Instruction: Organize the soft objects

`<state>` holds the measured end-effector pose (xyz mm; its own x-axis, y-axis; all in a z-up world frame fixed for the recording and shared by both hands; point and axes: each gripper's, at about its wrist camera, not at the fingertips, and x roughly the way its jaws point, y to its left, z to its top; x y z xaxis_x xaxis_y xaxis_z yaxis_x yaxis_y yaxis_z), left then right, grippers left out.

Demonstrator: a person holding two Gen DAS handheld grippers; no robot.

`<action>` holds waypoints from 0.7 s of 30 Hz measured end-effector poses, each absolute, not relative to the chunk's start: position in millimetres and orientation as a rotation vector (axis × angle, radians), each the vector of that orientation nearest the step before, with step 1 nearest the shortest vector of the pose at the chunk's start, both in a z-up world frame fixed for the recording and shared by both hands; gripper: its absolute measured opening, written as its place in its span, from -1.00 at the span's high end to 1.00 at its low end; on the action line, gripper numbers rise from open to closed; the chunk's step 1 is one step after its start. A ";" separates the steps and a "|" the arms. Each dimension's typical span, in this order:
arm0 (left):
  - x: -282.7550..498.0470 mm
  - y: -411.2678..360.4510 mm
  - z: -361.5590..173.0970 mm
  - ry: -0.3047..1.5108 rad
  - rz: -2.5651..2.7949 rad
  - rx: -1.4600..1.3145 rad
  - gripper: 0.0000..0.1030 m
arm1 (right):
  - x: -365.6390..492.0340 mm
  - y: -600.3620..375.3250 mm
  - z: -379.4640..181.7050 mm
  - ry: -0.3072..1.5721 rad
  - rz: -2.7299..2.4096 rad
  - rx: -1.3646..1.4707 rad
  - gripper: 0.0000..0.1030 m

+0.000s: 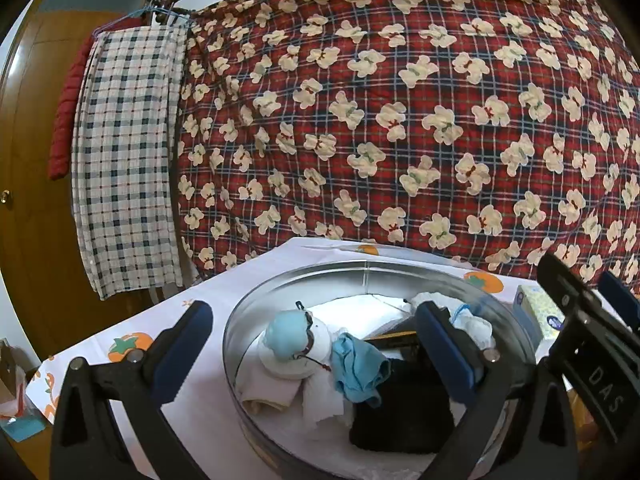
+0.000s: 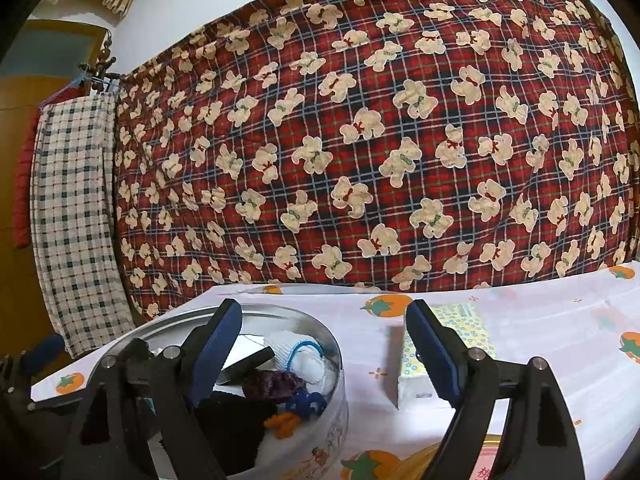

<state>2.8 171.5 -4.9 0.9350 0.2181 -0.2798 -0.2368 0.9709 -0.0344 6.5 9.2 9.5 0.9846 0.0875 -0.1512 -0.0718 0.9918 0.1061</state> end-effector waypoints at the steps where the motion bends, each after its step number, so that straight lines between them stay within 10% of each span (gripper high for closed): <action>1: 2.3 170.0 -5.2 0.279 0.235 -0.062 -0.99 | 5.8 9.1 9.8 0.153 0.078 0.101 -0.67; 21: -2.6 165.9 -5.6 0.279 0.245 -0.056 -0.99 | -1.8 6.6 10.9 0.127 0.069 0.106 -0.77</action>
